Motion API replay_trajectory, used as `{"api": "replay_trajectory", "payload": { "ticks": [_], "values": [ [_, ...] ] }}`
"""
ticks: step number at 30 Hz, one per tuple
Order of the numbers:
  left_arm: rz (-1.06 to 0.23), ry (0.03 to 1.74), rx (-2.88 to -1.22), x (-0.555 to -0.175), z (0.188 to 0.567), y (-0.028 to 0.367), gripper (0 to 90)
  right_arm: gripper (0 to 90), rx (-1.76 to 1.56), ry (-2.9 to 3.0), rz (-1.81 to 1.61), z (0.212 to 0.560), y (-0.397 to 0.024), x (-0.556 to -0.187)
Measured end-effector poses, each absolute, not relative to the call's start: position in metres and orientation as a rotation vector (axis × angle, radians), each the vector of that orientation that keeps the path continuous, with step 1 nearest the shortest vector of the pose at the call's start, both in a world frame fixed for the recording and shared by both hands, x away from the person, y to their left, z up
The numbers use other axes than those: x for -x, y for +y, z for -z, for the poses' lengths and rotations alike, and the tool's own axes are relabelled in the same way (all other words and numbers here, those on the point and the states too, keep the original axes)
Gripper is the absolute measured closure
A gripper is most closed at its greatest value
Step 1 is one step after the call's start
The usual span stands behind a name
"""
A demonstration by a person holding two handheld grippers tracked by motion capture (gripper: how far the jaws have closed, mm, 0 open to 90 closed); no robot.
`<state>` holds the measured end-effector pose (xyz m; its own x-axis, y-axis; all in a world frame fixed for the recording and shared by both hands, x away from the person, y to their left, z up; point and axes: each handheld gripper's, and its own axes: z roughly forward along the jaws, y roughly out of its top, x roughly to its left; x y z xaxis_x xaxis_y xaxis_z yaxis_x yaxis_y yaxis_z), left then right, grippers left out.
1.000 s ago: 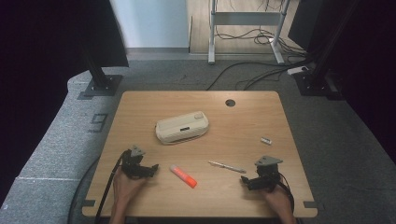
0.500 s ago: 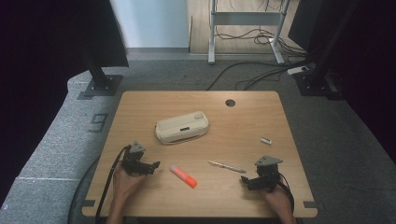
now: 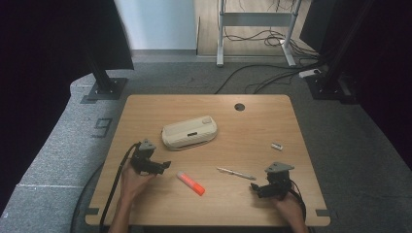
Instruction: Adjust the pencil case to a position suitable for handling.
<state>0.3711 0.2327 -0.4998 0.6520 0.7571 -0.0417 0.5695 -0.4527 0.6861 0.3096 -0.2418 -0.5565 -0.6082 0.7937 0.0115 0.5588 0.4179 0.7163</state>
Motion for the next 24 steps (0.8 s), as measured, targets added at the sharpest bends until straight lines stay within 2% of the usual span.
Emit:
{"api": "replay_trajectory", "payload": {
  "ticks": [10,24],
  "values": [
    [-0.350,0.989,-2.194,-0.387,0.478,0.222,5.5,0.0,-1.166,2.348,-0.999,0.557,-0.242,-0.310],
    [-0.319,0.954,-2.217,-0.413,0.468,0.212,5.7,0.0,-1.167,2.348,-0.998,0.556,-0.242,-0.310]
  ]
}}
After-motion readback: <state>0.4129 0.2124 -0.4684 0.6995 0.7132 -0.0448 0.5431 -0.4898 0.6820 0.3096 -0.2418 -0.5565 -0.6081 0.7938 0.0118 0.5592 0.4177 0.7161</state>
